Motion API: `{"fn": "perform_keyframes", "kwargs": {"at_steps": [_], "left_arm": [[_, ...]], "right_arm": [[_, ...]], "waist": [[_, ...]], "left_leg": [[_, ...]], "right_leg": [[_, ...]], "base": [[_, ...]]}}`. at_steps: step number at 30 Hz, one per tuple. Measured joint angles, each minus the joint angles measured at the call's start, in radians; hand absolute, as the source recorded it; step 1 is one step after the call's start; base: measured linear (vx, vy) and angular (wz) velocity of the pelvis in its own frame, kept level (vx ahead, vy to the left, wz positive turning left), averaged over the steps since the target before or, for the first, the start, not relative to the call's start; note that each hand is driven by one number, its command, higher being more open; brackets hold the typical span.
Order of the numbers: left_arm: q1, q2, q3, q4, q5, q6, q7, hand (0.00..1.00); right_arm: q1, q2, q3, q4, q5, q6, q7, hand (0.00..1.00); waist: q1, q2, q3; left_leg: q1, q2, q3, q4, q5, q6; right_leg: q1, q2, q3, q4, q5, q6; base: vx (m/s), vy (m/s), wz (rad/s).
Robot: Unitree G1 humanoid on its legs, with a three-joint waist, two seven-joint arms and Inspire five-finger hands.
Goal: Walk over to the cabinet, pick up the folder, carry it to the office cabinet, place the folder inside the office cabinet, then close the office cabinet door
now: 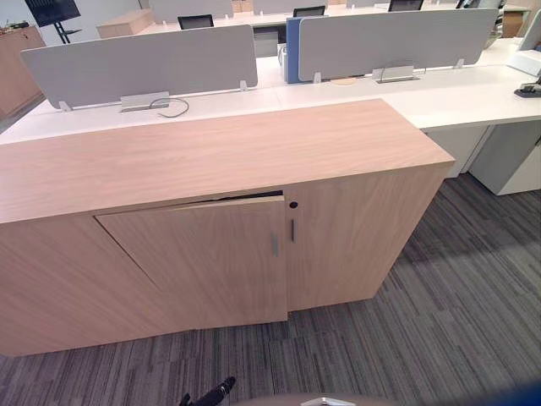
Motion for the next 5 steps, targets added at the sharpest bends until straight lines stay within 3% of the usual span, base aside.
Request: {"fn": "perform_keyframes", "kwargs": {"at_steps": [5], "left_arm": [[-0.035, 0.047, -0.079, 0.028, 0.07, 0.0, 0.006, 1.0]], "right_arm": [[-0.03, -0.014, 0.052, 0.041, 0.0, -0.01, -0.002, 1.0]], "waist": [[-0.002, -0.014, 0.002]], "left_leg": [[-0.003, -0.003, -0.007, -0.009, 0.0, -0.003]], "right_leg": [[-0.009, -0.001, -0.004, 0.004, 0.004, -0.003]], "base": [[0.06, 0.006, 0.01]]}}
